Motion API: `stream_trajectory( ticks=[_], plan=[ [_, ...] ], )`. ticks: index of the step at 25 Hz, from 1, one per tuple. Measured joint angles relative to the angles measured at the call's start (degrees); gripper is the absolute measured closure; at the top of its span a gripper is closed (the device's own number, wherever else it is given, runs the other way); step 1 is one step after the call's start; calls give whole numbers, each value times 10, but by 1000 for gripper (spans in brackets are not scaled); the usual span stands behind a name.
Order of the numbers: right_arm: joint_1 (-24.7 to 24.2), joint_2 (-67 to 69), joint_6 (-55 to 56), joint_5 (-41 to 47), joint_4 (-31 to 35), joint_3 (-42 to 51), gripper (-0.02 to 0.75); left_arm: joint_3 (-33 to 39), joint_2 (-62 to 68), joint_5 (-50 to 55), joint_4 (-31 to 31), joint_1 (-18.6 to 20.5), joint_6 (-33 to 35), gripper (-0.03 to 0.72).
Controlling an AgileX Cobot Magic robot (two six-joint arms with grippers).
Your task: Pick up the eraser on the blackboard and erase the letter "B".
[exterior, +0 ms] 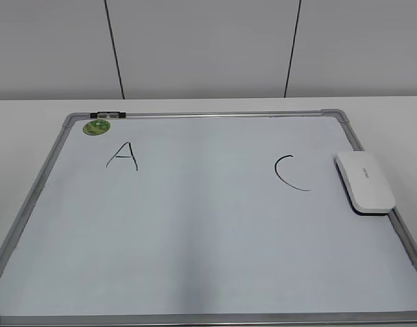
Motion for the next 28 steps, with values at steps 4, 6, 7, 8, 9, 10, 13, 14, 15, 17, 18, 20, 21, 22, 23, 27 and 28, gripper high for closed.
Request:
stream_trajectory(
  ticks=[4, 6, 7, 8, 9, 10, 13, 14, 15, 17, 18, 20, 21, 22, 23, 27, 28],
  plan=[
    [0, -53, 9, 0, 9, 49, 150, 56, -72, 0, 9, -17, 0, 330],
    [0, -83, 10, 0, 9, 73, 150, 84, -114, 1, 29, -25, 0, 331],
    [0, -95, 10, 1, 9, 88, 150, 96, -140, 2, 39, -28, 0, 331],
    [0, -108, 10, 1, 9, 103, 150, 105, -158, 4, 45, -28, 0, 331],
    [0, -118, 10, 1, 9, 117, 150, 117, -179, 4, 53, -28, 0, 331],
    [0, -132, 10, 1, 9, 134, 150, 125, -195, 5, 58, -28, 0, 331],
    [0, -158, 11, 1, -2, 187, 150, 146, -240, 6, 74, -29, -1, 332],
    [0, -166, 12, 1, -7, 206, 150, 150, -252, 9, 78, -29, -1, 332],
    [0, -173, 12, 1, -10, 221, 150, 153, -258, 9, 83, -29, -2, 332],
    [0, -190, 12, 1, -14, 253, 150, 153, -265, 9, 93, -29, -3, 332],
    [0, -199, 12, -2, -19, 263, 150, 153, -265, 8, 99, -29, -3, 332],
    [0, -208, 12, -18, -27, 267, 150, 154, -265, -3, 105, -29, -4, 332],
    [0, -211, 12, -27, -34, 270, 150, 155, -265, -12, 106, -29, -4, 332],
    [0, -214, 12, -43, -39, 277, 150, 157, -265, -20, 107, -29, -4, 332],
    [0, -214, 12, -43, -39, 277, 150, 159, -265, -29, 107, -29, -4, 332],
    [0, -214, 12, -69, -41, 290, 150, 170, -265, -62, 112, -29, -4, 332],
    [0, -214, 12, -70, -41, 290, 150, 175, -265, -74, 113, -29, -4, 332]
  ],
)
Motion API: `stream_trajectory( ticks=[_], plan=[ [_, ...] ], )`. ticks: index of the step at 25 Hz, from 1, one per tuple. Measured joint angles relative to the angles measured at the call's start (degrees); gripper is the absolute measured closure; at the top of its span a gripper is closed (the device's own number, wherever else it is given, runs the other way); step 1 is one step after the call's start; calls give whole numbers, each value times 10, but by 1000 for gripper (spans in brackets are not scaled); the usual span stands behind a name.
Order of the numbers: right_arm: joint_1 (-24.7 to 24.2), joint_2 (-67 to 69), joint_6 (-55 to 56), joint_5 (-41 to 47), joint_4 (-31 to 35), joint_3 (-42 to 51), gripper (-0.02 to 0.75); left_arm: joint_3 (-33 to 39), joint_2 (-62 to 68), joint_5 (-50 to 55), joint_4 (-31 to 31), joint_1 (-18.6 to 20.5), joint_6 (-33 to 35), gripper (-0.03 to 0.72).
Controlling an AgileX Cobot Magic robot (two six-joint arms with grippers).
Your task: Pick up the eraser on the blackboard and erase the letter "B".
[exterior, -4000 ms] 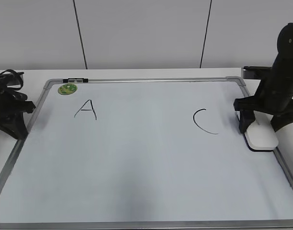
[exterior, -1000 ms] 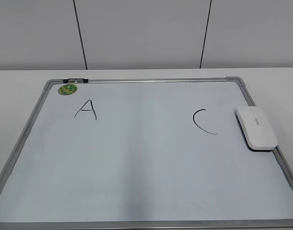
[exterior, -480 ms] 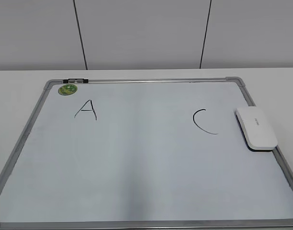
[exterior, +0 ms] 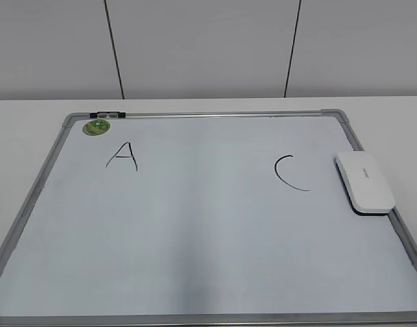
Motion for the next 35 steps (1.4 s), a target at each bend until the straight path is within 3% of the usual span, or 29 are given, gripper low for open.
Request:
stream_trajectory(
  ticks=[26, 35],
  plan=[
    [0, -2, 1, -1, 0, 0, 151, 7, 0, -17, 0, 0, -1, 332],
    [-8, -101, 1, -1, 0, 0, 151, 7, -69, -17, 1, 0, -1, 332]
  ],
)
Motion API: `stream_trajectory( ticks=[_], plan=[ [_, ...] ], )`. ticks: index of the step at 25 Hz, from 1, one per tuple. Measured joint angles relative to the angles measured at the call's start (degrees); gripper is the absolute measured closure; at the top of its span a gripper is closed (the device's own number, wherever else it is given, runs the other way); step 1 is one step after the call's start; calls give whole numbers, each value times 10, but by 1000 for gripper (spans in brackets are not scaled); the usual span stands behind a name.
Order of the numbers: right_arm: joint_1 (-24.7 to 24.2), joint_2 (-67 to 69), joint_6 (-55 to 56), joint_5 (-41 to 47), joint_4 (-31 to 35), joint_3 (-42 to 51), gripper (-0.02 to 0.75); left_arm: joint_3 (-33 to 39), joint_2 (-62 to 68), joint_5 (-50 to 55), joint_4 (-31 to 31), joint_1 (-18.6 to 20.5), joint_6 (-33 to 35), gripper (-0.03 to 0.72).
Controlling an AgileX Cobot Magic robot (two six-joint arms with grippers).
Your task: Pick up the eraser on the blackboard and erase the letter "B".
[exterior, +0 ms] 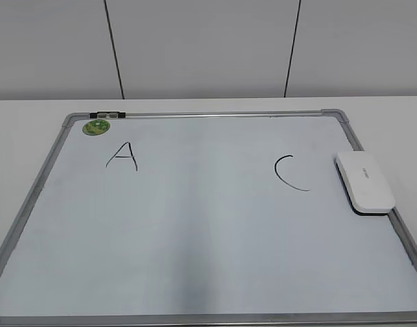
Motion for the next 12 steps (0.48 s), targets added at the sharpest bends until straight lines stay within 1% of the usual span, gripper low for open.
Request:
stream_trajectory(
  ticks=[3, 7, 12],
  plan=[
    [-10, -43, 0, 0, 0, 0, 151, 0, -35, 0, 0, 0, 0, 332],
    [-11, -86, 0, 1, 0, 0, 151, 0, -39, 1, 0, 0, 0, 332],
    [-12, -98, 0, 1, 0, 0, 151, 0, -39, 1, 0, 0, 0, 332]
  ],
)
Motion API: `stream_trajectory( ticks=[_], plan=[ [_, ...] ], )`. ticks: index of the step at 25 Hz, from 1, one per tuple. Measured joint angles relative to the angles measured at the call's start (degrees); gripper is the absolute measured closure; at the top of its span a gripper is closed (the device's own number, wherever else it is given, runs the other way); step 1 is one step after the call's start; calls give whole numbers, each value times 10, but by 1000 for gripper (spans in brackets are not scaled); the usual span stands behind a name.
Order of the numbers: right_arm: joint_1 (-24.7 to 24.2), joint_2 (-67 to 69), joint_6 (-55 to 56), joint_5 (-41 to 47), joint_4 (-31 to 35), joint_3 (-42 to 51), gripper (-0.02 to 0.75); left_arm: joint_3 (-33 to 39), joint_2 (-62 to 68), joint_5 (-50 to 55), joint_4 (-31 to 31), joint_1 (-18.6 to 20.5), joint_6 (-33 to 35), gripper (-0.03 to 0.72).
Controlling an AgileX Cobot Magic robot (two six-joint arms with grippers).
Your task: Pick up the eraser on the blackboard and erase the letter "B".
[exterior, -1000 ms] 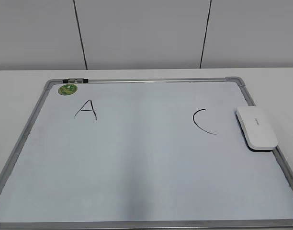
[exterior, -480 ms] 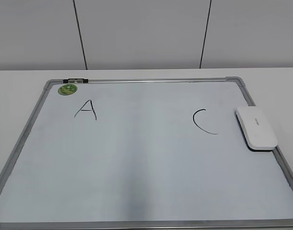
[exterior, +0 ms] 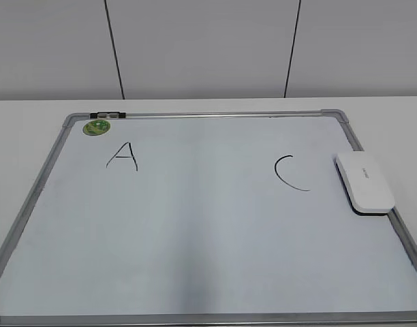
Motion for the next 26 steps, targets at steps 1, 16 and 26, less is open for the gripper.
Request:
stream_trajectory(
  ticks=[1, 16, 26],
  plan=[
    [0, 0, 0, 0, 0, 0, 151, 0, 0, 0, 0, 0, 0, 332],
    [0, 0, 0, 0, 0, 0, 151, 0, 0, 0, 0, 0, 0, 337],
    [0, 0, 1, 0, 0, 0, 151, 0, 0, 0, 0, 0, 0, 370]
  ],
)
